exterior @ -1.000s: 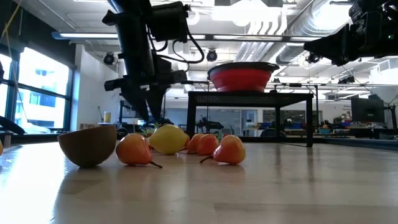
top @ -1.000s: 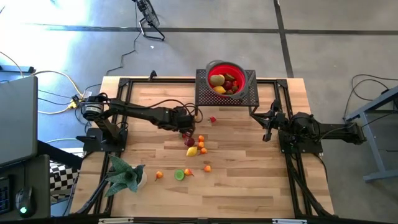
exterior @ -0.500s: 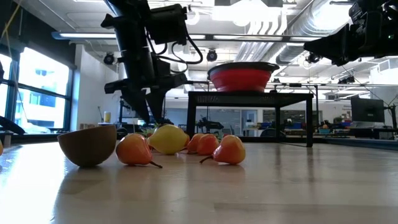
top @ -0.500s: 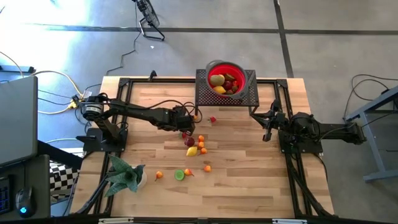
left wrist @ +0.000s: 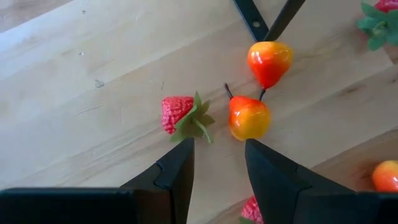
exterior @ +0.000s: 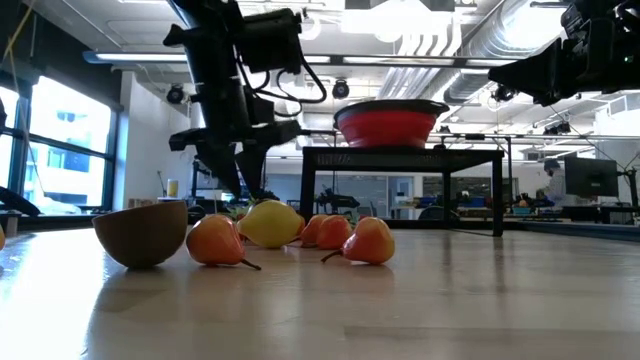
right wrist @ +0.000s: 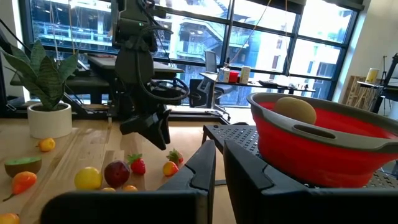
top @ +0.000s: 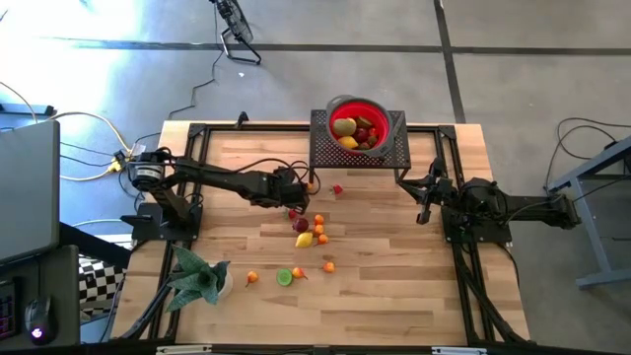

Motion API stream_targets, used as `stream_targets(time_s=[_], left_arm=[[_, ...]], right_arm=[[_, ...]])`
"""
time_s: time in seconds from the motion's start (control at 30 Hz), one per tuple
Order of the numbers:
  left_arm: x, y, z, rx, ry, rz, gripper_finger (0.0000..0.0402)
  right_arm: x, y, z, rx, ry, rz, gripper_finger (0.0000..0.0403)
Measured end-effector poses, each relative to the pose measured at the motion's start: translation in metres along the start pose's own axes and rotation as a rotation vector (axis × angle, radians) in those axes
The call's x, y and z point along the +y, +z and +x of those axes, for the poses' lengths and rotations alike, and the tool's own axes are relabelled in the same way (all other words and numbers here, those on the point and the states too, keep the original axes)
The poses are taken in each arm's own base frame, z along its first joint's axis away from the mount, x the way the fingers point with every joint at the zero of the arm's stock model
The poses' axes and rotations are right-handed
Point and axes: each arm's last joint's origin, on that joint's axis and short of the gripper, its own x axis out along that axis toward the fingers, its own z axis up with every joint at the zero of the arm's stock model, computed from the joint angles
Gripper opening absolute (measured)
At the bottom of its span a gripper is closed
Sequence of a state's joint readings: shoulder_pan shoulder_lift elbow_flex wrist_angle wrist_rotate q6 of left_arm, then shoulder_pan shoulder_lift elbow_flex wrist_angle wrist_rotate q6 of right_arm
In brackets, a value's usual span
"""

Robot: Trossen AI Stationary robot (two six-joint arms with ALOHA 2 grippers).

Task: Pick & Place Fruit
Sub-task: Put the strawberry into the strainer on the shelf

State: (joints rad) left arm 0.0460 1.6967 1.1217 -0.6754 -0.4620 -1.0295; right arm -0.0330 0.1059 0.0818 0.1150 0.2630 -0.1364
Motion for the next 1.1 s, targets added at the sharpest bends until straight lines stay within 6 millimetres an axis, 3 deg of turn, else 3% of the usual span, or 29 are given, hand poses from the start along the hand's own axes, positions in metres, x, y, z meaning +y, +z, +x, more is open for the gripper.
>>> stream_targets(time_s=[0.3,1.1], left_arm=[[-0.007,-0.007,0.02,0.012,0.028,0.024,0.0138],[-0.004,-0.004,0.021,-0.022,0.059,0.014,0.0138]], right_arm=[[0.0,0.0,0.0,0.005,-0.004,-0.001,0.0026],[-0.001,-0.001,0.0,0.013,-0.036,-0.002,0.0026]])
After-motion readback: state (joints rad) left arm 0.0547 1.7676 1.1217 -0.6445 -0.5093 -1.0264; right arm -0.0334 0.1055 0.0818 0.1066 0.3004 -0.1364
